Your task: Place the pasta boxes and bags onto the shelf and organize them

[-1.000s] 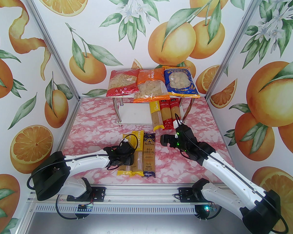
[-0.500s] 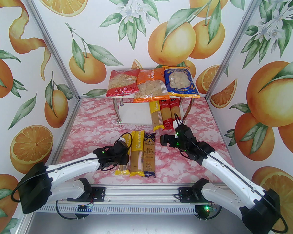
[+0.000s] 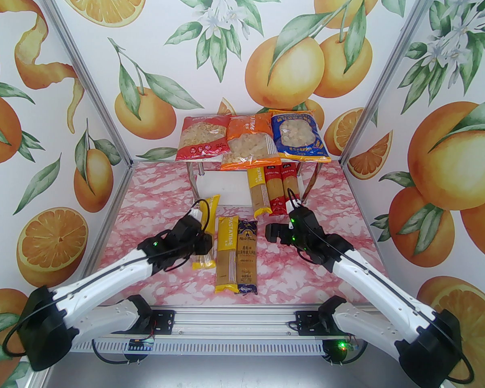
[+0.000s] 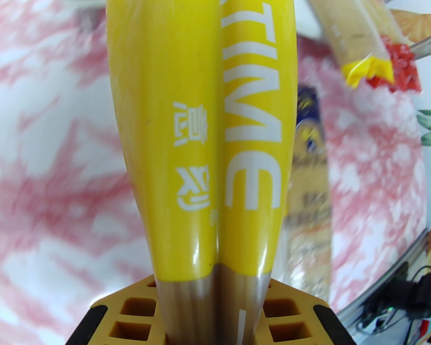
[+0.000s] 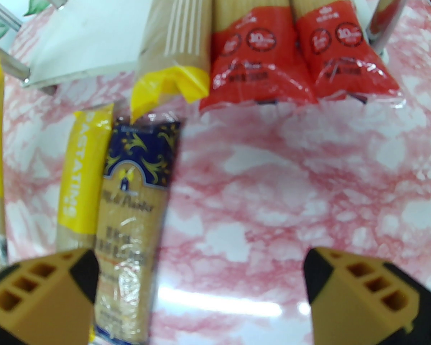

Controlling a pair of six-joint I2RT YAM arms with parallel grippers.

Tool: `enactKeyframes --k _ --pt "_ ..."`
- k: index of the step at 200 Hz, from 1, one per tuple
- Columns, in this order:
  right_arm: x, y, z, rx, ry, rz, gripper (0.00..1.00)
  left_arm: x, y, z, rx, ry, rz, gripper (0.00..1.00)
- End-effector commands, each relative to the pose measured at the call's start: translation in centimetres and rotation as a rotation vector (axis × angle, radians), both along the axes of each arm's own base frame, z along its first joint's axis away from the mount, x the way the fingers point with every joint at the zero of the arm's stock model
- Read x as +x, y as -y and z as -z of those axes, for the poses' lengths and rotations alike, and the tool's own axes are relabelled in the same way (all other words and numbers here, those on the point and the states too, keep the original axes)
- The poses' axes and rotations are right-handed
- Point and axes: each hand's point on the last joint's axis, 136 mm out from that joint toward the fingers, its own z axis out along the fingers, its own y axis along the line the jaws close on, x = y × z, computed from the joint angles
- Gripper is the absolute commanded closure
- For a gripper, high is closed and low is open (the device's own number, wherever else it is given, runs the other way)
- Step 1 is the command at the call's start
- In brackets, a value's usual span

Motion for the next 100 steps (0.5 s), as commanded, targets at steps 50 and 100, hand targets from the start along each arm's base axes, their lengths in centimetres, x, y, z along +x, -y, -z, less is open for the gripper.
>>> enactKeyframes --k 50,100 --pt "-0.5 1.0 -0.5 -0.035 0.011 -0.001 0.0 12.5 8.6 -9.0 -0.106 0.297 0.111 1.0" --pt "-0.3 1.1 -1.1 -0.037 0.018 -0.021 0.0 19.2 10.7 -7.7 -0.075 0.282 0.089 1.0"
